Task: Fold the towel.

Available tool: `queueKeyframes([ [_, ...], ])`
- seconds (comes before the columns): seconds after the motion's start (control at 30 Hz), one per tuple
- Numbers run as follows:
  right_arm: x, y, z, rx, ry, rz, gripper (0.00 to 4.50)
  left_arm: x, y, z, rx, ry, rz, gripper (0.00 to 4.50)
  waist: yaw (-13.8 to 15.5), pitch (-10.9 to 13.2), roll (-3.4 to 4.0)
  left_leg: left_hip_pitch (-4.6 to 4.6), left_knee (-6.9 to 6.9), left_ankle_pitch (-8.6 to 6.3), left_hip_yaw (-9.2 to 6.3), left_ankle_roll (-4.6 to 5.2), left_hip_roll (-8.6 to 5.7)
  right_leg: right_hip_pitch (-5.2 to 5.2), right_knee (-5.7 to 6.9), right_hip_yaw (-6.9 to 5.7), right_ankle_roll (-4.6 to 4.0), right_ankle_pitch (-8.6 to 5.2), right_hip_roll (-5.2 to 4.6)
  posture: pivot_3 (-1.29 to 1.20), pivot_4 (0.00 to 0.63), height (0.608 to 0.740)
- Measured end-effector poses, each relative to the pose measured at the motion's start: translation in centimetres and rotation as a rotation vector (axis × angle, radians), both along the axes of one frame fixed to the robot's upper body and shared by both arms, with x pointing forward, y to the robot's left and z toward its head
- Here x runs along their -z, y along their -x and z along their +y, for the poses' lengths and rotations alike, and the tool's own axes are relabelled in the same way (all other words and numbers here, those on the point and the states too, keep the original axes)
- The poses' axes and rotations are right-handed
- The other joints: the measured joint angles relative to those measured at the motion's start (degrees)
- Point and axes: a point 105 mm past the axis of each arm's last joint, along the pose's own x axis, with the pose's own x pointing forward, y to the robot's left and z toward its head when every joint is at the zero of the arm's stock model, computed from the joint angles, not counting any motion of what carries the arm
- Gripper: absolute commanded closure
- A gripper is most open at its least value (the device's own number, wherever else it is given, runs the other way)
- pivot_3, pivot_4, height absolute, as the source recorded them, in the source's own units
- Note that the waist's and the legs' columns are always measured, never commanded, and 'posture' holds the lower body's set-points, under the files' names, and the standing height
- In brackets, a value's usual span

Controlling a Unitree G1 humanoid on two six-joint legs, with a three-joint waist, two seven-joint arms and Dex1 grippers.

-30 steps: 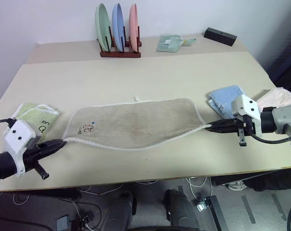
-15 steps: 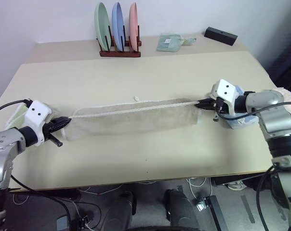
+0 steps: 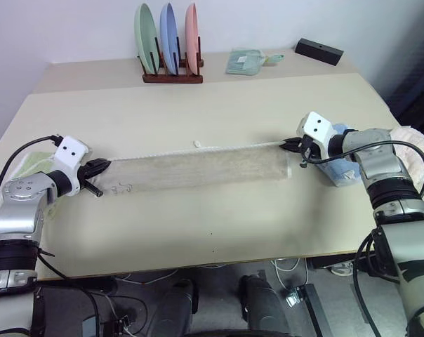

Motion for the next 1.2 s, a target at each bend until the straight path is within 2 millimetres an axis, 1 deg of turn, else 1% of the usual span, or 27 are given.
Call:
queueKeyframes([
  [0.07, 0.1, -0.2, 0.0, 0.006, 0.004, -0.008, 4.43, 0.2, -0.1, 0.1, -0.003, -0.003, 0.010, 4.50, -0.02, 0.00, 0.00, 0.00, 0.00, 0.00, -0.01, 0.00, 0.00, 0.00, 0.01, 0.00, 0.00, 0.00, 0.00, 0.00, 0.150, 0.737],
  [0.13, 0.0, -0.4, 0.1, 0.016, 0.003, -0.019, 4.50, 0.7, -0.1, 0.1, -0.008, 0.001, 0.024, 3.90, -0.13, 0.00, 0.00, 0.00, -0.01, 0.00, -0.01, 0.00, 0.00, 0.00, 0.01, 0.00, 0.00, 0.00, 0.01, 0.00, 0.150, 0.737],
  [0.17, 0.0, -0.6, 0.1, 0.023, 0.000, -0.021, 4.21, 0.8, -0.1, 0.1, -0.010, 0.005, 0.029, 3.58, -0.13, 0.00, 0.00, 0.00, -0.01, 0.00, -0.01, 0.00, 0.00, 0.00, 0.01, 0.00, 0.00, 0.00, 0.01, 0.00, 0.150, 0.737],
  [0.23, -0.2, -0.7, 0.0, 0.038, -0.008, -0.020, 3.57, 1.1, -0.1, 0.1, -0.017, 0.014, 0.032, 2.63, -0.12, 0.00, 0.00, 0.00, 0.00, 0.00, -0.02, 0.00, 0.00, 0.00, 0.01, 0.00, 0.00, 0.00, 0.01, 0.00, 0.150, 0.737],
  [0.3, -0.3, -0.8, -0.1, 0.044, -0.014, -0.023, 2.68, 1.1, -0.2, 0.2, -0.029, 0.013, 0.027, 1.67, -0.11, 0.00, 0.00, 0.00, 0.00, 0.00, -0.03, 0.00, 0.00, 0.00, 0.01, 0.00, 0.00, 0.00, 0.01, 0.00, 0.150, 0.737],
  [0.33, -0.4, -0.8, -0.1, 0.047, -0.014, -0.029, 2.08, 1.0, -0.3, 0.4, -0.043, 0.007, 0.016, 1.10, -0.11, 0.00, 0.00, 0.00, 0.00, 0.00, -0.03, 0.00, 0.00, 0.00, 0.01, 0.00, 0.00, 0.00, 0.01, 0.00, 0.150, 0.737],
  [0.4, -0.6, -1.0, -0.3, 0.063, -0.016, -0.050, 1.14, 0.6, -0.5, 0.8, -0.082, 0.001, -0.020, 0.11, -0.10, 0.00, 0.00, 0.00, 0.00, 0.00, -0.04, 0.00, 0.00, 0.00, 0.01, 0.00, 0.00, 0.01, 0.01, 0.00, 0.150, 0.737],
  [0.5, -1.6, -1.2, -0.8, 0.094, -0.016, -0.109, 1.14, -0.3, -0.8, 1.6, -0.157, 0.028, -0.092, 0.11, 0.00, 0.00, 0.00, -0.01, 0.00, 0.01, -0.06, -0.02, 0.00, -0.01, 0.02, 0.01, 0.01, 0.01, 0.00, 0.00, 0.150, 0.737],
  [0.6, -3.3, -0.9, -1.9, 0.126, -0.006, -0.197, 1.14, -1.4, -0.7, 1.6, -0.198, 0.056, -0.165, 0.11, 0.08, 0.00, 0.00, -0.01, 0.00, 0.01, -0.06, -0.02, 0.00, -0.01, 0.01, 0.01, 0.01, 0.01, -0.01, 0.00, 0.150, 0.737],
  [0.67, -3.9, -0.6, -2.2, 0.137, -0.021, -0.220, 0.55, -1.8, -0.5, 1.6, -0.205, 0.050, -0.189, 0.06, 0.10, 0.00, 0.00, -0.02, 0.00, 0.00, -0.05, 0.00, -0.01, -0.01, 0.02, 0.01, 0.02, 0.01, -0.01, 0.00, 0.150, 0.737],
  [0.7, -4.1, 0.1, -2.4, 0.140, -0.058, -0.208, 0.20, -2.2, -0.3, 1.1, -0.200, 0.057, -0.213, 0.06, 0.15, -0.01, -0.01, -0.02, -0.01, -0.01, -0.09, 0.03, 0.02, 0.00, 0.01, 0.01, 0.02, 0.01, 0.00, 0.00, 0.150, 0.737],
  [0.73, -4.1, 0.7, -2.3, 0.136, -0.087, -0.191, 0.04, -2.4, -0.1, 0.8, -0.195, 0.068, -0.225, 0.06, 0.21, -0.01, -0.01, -0.02, 0.00, -0.02, -0.12, 0.03, 0.02, 0.02, 0.01, 0.00, 0.02, 0.01, 0.00, 0.00, 0.150, 0.737],
  [0.8, -3.7, 3.0, -1.8, 0.121, -0.207, -0.102, 0.04, -3.0, 0.6, -0.4, -0.164, 0.092, -0.247, 0.06, 0.46, -0.01, -0.01, -0.07, 0.00, -0.03, -0.27, 0.05, 0.06, 0.01, -0.01, 0.01, 0.02, 0.01, -0.01, 0.00, 0.150, 0.737],
  [0.83, -3.5, 3.7, -1.5, 0.119, -0.250, -0.066, 0.04, -3.0, 0.8, -0.9, -0.146, 0.094, -0.248, 0.06, 0.45, -0.01, -0.01, -0.06, 0.02, -0.03, -0.29, 0.05, 0.05, 0.01, -0.01, 0.02, 0.02, 0.01, -0.03, 0.00, 0.150, 0.737],
  [0.9, -3.3, 5.5, -0.7, 0.130, -0.353, 0.011, 0.04, -3.3, 1.4, -2.8, -0.081, 0.100, -0.251, 0.06, 0.51, -0.01, -0.01, -0.06, 0.06, -0.03, -0.32, 0.06, 0.07, 0.03, 0.01, 0.02, 0.05, 0.04, -0.04, 0.00, 0.150, 0.737],
  [0.93, -3.2, 6.4, -0.3, 0.140, -0.409, 0.049, 0.04, -3.3, 1.8, -4.3, -0.024, 0.093, -0.243, 0.06, 0.55, -0.03, -0.01, -0.02, 0.06, -0.04, -0.34, 0.07, 0.07, 0.08, 0.01, 0.03, 0.05, 0.04, -0.05, 0.00, 0.150, 0.737],
  [1.0, -2.3, 8.3, 0.8, 0.165, -0.521, 0.151, 0.04, -2.6, 2.8, -8.1, 0.119, 0.101, -0.209, 0.06, 0.63, -0.07, -0.02, 0.00, 0.08, -0.04, -0.34, 0.08, 0.07, 0.13, 0.00, 0.03, 0.05, 0.04, -0.06, 0.00, 0.150, 0.737],
  [1.1, -0.5, 10.4, 2.5, 0.237, -0.685, 0.326, 0.04, -1.0, 4.8, -13.7, 0.340, 0.120, -0.132, 0.06, 0.70, -0.07, -0.02, -0.01, 0.10, -0.04, -0.33, 0.08, 0.07, 0.14, 0.00, 0.05, 0.05, 0.04, -0.05, 0.00, 0.150, 0.737],
  [1.2, 1.1, 11.6, 3.0, 0.358, -0.783, 0.454, 0.04, 0.0, 6.7, -17.7, 0.513, 0.134, -0.079, 0.06, 0.61, -0.08, -0.01, 0.00, 0.11, -0.04, -0.30, 0.09, 0.07, 0.14, 0.00, 0.05, 0.04, 0.04, -0.03, 0.00, 0.150, 0.737],
])
